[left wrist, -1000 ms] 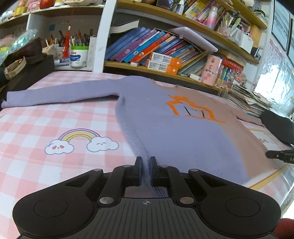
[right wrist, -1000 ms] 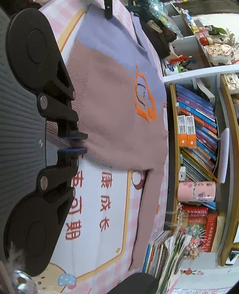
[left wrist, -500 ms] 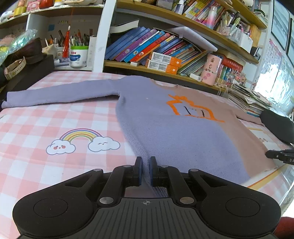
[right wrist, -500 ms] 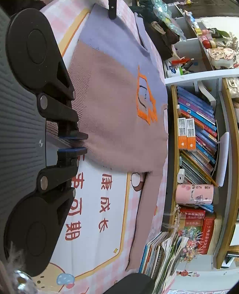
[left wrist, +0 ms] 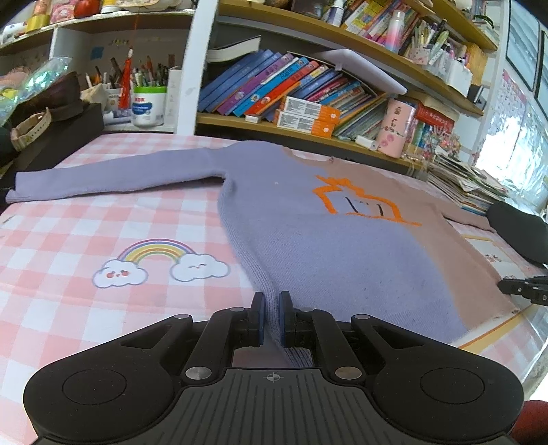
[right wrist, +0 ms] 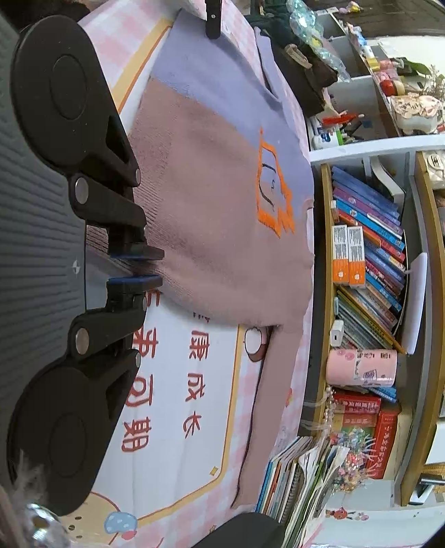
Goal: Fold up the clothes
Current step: 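Lower the sweater flat onto the mat with both grippers, sleeves outstretched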
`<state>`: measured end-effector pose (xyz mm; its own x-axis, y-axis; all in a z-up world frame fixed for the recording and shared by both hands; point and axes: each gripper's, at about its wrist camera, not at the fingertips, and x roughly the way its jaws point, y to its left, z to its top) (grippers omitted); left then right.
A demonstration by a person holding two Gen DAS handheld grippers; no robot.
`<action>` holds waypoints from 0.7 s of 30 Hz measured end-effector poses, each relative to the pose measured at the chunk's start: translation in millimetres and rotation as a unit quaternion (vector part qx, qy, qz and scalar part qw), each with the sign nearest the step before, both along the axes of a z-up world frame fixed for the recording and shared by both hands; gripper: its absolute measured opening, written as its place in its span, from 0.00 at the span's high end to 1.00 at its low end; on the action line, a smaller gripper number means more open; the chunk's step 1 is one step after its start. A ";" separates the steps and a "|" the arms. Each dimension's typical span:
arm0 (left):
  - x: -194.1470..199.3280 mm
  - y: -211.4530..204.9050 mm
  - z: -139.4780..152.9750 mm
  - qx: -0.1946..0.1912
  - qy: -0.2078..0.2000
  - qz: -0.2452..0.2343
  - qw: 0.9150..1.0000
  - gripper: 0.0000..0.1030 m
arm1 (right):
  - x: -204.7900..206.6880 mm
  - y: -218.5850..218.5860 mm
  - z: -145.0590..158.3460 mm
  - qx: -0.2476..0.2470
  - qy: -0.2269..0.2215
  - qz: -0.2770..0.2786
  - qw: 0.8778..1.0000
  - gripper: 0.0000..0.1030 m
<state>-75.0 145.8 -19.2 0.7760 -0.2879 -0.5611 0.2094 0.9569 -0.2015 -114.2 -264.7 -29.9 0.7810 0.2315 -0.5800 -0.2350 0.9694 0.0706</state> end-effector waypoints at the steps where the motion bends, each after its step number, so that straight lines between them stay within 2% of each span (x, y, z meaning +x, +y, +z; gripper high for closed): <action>1: -0.4 1.6 0.1 0.000 0.000 0.002 1.000 0.93 | 0.0 1.1 -0.3 0.000 -0.001 0.002 1.000 0.91; 11: -2.3 -1.4 1.1 0.001 0.001 0.003 1.000 0.94 | 1.8 -0.4 0.5 -0.009 0.001 0.004 1.000 0.91; 17: -2.8 -1.3 0.2 -0.004 0.001 0.000 1.000 0.94 | 1.4 -9.7 -1.2 0.013 0.002 0.003 1.000 0.91; 21: -3.2 -0.8 -0.2 -0.013 0.002 -0.003 1.000 0.94 | 2.2 -9.6 -0.3 0.006 0.001 0.000 1.000 0.91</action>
<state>-78.2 145.0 -19.4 0.7718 -0.3076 -0.5566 0.2148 0.9499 -0.2270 -112.0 -274.4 -30.2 0.7802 0.2387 -0.5781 -0.2351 0.9685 0.0826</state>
